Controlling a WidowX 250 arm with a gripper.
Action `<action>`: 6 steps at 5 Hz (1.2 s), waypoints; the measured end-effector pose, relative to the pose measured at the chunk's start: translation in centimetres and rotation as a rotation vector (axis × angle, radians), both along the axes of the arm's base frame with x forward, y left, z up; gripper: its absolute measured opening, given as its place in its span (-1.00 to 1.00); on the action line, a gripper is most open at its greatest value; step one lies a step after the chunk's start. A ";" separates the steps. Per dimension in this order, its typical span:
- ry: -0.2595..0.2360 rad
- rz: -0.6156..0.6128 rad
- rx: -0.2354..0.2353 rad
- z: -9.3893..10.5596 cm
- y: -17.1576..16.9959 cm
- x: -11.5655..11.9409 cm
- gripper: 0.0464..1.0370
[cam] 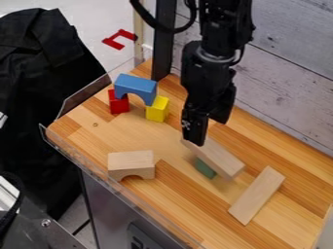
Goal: Remonter le cube au dessus
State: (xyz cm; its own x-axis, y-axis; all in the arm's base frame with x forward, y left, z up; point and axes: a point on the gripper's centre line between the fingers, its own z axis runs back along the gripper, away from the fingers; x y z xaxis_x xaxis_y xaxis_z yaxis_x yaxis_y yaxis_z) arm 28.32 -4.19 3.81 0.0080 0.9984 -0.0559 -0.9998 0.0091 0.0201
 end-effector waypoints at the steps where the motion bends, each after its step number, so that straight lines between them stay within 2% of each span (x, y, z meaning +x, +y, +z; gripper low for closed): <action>1: 0.018 -0.008 -0.007 -1.0 -0.6 0.2 0.93; 2: 0.024 -0.019 -0.028 -1.7 -0.9 0.4 0.93; 3: 0.044 -0.006 0.014 -2.0 -0.6 1.0 0.93; 4: 0.066 0.005 0.036 -2.3 -0.5 1.1 0.93; 6: 0.105 0.047 0.041 -3.2 0.0 0.7 0.93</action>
